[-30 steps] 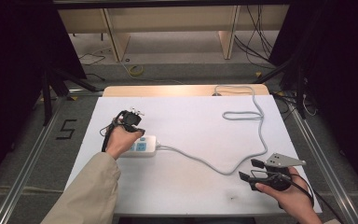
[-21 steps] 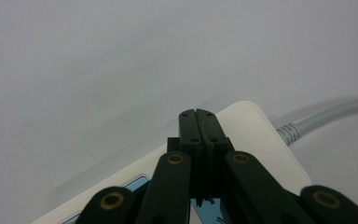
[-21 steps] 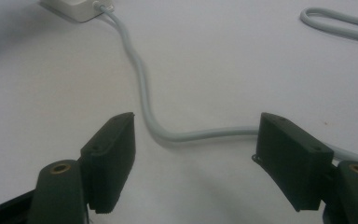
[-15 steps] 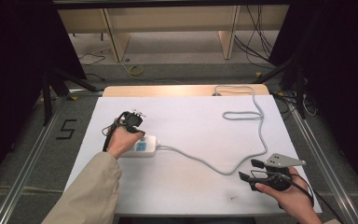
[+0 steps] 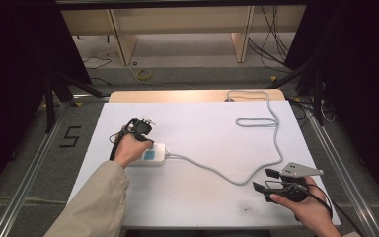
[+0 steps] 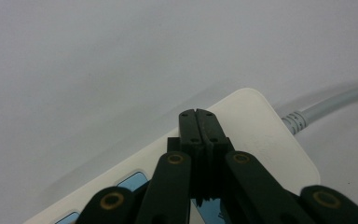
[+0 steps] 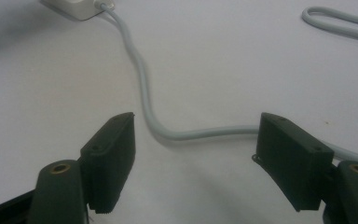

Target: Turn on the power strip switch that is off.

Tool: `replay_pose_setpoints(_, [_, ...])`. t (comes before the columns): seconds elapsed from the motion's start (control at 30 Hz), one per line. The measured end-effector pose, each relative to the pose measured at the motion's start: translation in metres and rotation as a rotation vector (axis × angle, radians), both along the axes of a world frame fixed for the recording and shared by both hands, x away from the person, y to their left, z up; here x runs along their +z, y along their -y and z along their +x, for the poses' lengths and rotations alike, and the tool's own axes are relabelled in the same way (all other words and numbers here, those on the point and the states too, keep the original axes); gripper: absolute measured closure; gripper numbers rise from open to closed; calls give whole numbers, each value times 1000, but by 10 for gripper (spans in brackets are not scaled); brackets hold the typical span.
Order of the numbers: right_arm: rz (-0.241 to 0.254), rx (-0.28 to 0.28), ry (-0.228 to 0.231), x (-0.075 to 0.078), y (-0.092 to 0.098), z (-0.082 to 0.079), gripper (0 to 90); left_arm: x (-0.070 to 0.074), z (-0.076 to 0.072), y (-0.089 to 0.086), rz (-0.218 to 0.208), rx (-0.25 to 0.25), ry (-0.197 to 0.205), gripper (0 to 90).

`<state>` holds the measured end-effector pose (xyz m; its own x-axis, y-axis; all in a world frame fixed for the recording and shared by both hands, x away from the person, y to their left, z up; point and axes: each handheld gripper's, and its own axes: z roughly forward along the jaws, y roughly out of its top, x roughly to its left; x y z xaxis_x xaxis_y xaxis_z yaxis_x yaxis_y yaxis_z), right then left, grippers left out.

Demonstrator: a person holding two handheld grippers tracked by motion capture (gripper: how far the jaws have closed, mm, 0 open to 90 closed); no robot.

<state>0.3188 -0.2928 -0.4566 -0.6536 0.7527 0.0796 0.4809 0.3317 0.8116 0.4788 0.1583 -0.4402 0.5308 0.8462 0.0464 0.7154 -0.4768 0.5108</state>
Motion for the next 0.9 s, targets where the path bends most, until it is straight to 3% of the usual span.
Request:
replay_pose_setpoints(0.5, [-4,4,1,0,0,0,288,1,0,4,42,-15,-14,899])
replay_pose_setpoints(0.9, [-5,6,2,0,0,-1,287,1,4,3,42,-24,-40,899])
